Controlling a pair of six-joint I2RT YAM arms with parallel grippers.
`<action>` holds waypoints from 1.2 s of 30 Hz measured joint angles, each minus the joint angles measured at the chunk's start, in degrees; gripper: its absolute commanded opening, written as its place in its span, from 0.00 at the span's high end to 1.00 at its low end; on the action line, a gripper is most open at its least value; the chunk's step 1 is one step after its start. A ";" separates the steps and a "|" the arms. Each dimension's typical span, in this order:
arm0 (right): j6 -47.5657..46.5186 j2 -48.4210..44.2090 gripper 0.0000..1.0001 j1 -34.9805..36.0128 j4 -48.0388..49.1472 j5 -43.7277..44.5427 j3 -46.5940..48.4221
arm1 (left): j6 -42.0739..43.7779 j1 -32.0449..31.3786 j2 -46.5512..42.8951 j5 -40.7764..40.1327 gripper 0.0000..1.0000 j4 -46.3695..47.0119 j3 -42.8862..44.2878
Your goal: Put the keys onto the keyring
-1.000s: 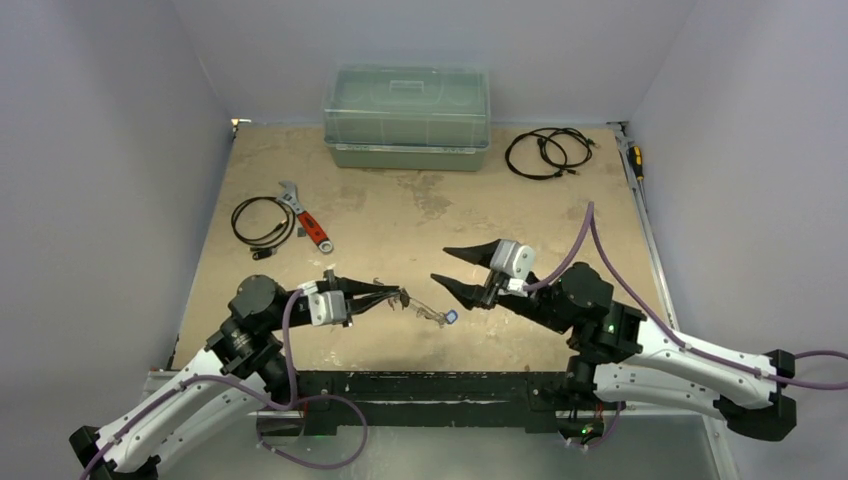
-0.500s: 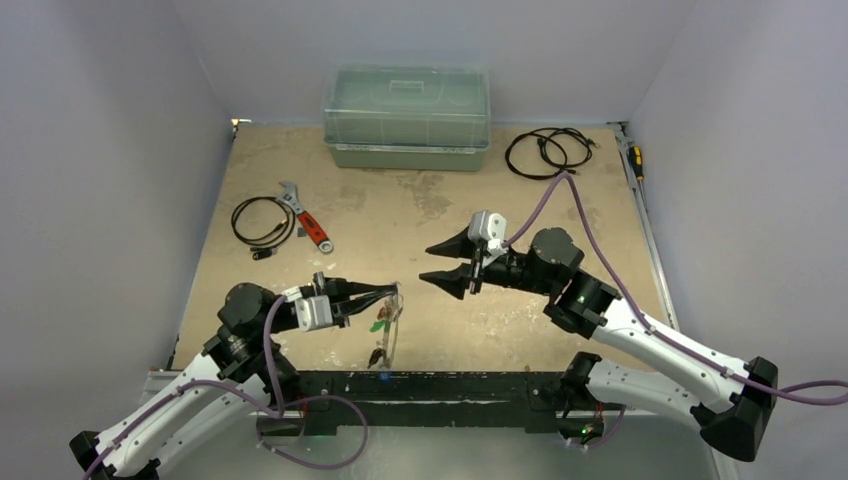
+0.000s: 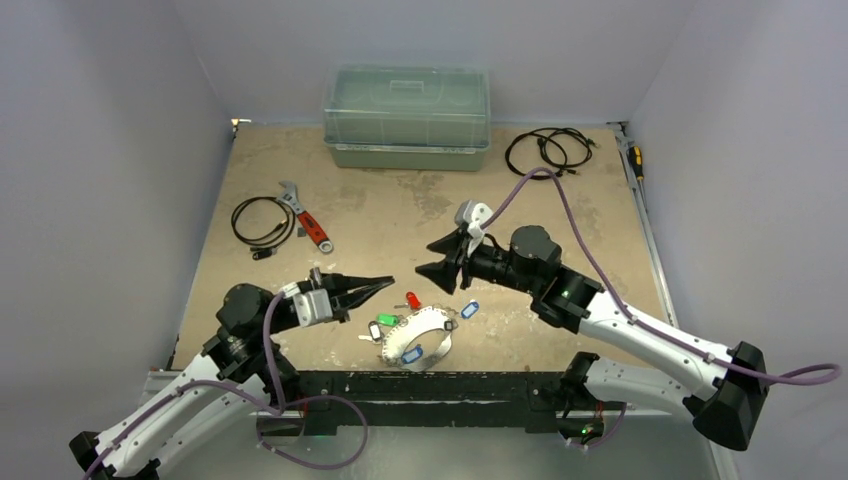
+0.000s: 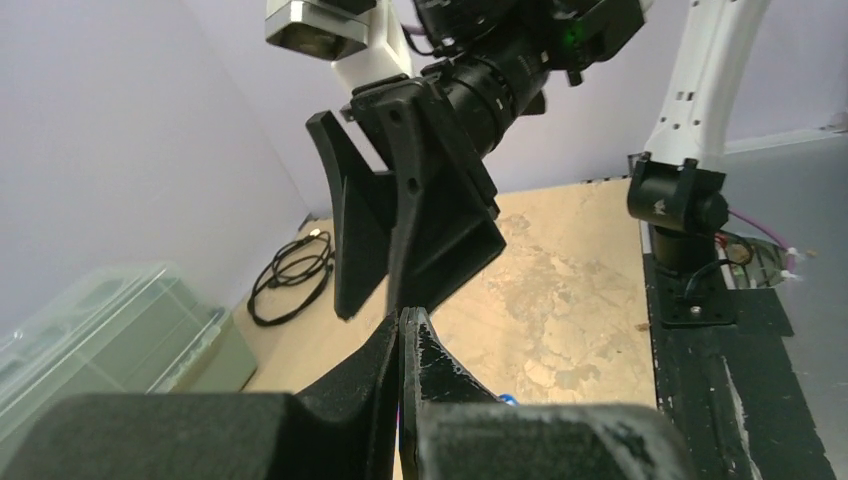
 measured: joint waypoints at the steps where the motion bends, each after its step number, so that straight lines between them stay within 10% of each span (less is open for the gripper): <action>1: 1.73 -0.02 0.41 -0.02 -0.35 4.79 0.00 | 0.00 0.00 0.24 -0.98 0.96 -0.15 0.00; 10: 19.91 1.90 0.41 -0.07 -11.87 31.30 -1.86 | -0.37 0.11 6.67 -7.10 0.77 -2.38 0.15; 21: 32.98 9.62 0.33 6.73 -24.39 34.56 -4.55 | -0.46 0.24 7.89 -10.43 0.72 -4.57 0.44; 27: 38.73 15.91 0.33 10.75 -27.50 37.33 -2.71 | 0.02 0.26 7.37 -13.66 0.28 -5.38 0.79; 36: 43.01 24.96 0.40 15.58 -30.97 40.61 1.55 | 0.22 0.24 6.14 -25.57 0.21 -7.76 0.87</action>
